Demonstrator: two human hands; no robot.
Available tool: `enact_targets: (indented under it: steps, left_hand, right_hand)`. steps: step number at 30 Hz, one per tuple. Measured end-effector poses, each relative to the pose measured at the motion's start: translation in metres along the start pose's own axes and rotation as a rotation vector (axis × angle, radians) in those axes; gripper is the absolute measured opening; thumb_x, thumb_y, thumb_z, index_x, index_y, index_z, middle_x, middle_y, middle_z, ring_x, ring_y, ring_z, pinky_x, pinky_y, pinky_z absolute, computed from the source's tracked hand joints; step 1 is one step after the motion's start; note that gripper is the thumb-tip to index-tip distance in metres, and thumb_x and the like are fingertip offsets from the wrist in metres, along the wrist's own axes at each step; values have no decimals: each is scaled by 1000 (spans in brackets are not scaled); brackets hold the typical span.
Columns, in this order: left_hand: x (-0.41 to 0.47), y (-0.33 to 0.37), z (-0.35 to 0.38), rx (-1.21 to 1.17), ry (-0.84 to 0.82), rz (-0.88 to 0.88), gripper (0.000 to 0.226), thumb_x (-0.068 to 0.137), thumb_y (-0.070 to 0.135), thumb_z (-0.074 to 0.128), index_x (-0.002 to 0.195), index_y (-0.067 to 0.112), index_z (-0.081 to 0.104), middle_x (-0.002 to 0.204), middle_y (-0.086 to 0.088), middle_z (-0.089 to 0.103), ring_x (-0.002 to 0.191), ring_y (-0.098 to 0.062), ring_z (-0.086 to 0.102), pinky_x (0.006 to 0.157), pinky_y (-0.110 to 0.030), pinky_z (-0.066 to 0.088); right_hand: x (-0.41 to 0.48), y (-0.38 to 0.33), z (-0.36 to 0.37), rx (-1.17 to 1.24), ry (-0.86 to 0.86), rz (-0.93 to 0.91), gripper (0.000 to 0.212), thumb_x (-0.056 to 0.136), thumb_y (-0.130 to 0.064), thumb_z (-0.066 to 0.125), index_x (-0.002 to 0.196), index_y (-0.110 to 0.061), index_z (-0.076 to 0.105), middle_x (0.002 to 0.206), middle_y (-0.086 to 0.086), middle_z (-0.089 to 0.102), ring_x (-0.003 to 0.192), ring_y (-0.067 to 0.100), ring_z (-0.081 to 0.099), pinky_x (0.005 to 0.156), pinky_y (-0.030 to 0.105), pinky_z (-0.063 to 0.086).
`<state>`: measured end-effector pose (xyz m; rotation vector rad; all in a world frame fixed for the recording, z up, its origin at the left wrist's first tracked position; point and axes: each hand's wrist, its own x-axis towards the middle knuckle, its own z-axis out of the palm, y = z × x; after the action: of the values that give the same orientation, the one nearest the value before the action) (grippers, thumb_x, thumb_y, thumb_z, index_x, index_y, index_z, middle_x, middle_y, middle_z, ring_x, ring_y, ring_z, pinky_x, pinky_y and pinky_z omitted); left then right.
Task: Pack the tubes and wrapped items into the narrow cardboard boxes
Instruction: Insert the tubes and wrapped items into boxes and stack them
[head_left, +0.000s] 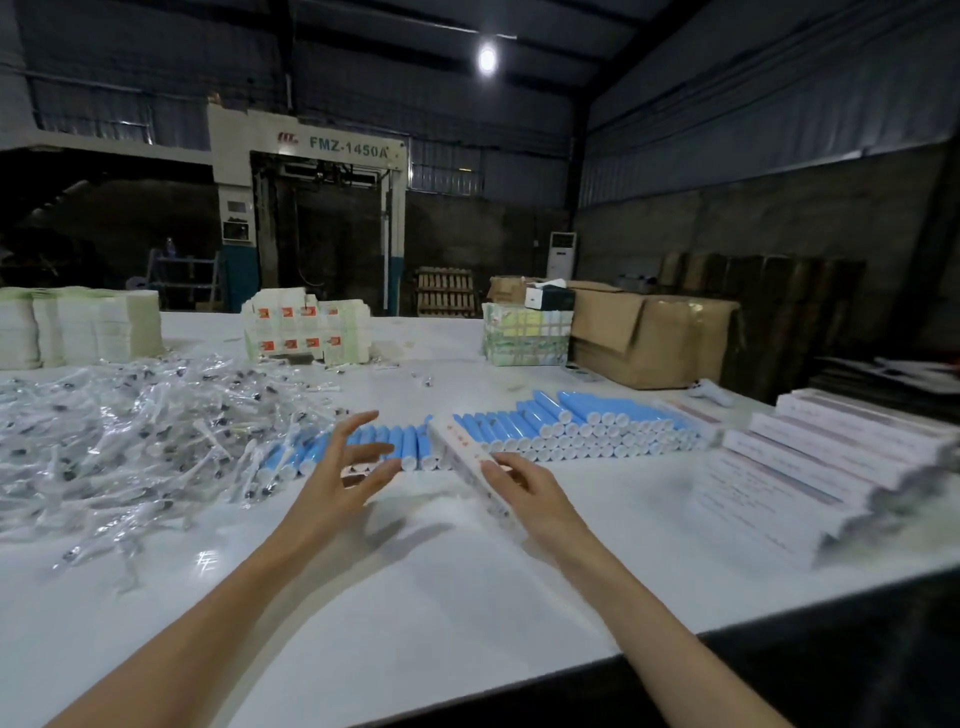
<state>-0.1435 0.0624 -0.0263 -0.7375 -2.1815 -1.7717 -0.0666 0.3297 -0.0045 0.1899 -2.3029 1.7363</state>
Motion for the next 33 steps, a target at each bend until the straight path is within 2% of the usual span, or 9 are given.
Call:
enact_targets:
  steps: [3,6,11,15,20,24,28,31,33]
  left_hand:
    - [1,-11,-2,240,46,112,44,102,38,73,143,43,58,120,19,72,120,-6,66,102,-41,52]
    - [3,-14,-1,414,61,200,41,102,16,73,138,34,64,120,12,72,118,-15,65,103,-48,50]
    - [1,-12,3,546,29,289,36,100,9,73,128,30,67,114,6,72,113,-24,63,100,-46,46]
    - [-1,-10,0,585,10,261,35,99,2,72,125,24,73,116,5,71,113,-23,60,100,-46,45]
    - [-3,-5,-4,605,3,220,31,99,-1,71,120,22,76,114,2,70,113,-26,58,101,-49,44]
    - [-7,-4,-2,622,-31,222,28,101,3,70,119,23,76,115,5,68,116,-22,58,104,-46,43]
    - [-7,-3,-1,628,-43,224,28,103,6,68,120,28,76,115,11,70,116,-15,58,100,-40,45]
    - [-6,0,1,638,-47,201,26,105,13,67,119,34,74,109,19,70,112,-5,60,94,-32,49]
    - [-7,3,1,661,-39,172,25,106,17,66,118,38,73,102,21,70,105,-3,61,87,-28,50]
  right_hand:
    - [-13,21,-71,-603,247,-64,33,104,-48,59,132,-33,64,115,-8,67,107,13,61,88,33,52]
    - [-34,51,-134,-1155,463,17,42,106,-48,51,142,-27,56,124,-1,62,111,18,55,90,32,47]
    - [-68,82,-196,-1504,529,115,44,106,-48,47,142,-24,56,128,1,62,116,21,51,97,36,46]
    - [-83,85,-210,-1545,544,116,34,102,-38,60,130,-19,64,129,6,59,114,23,52,96,36,47]
    - [-88,84,-213,-1574,536,149,31,106,-39,51,130,-22,60,124,0,59,112,18,52,96,32,47]
    - [-82,77,-203,-1535,539,121,30,102,-31,61,127,-16,66,123,6,62,112,23,53,93,36,49]
    - [-58,58,-162,-1331,473,-45,28,103,-27,62,127,-14,68,122,4,62,115,22,52,96,38,49]
    - [-25,39,-101,-1084,260,-200,24,104,-27,60,124,-18,70,119,-3,63,116,18,53,96,36,47]
    - [-2,24,-52,-824,127,-200,19,104,-30,60,117,-24,71,107,-11,66,105,11,59,89,33,50]
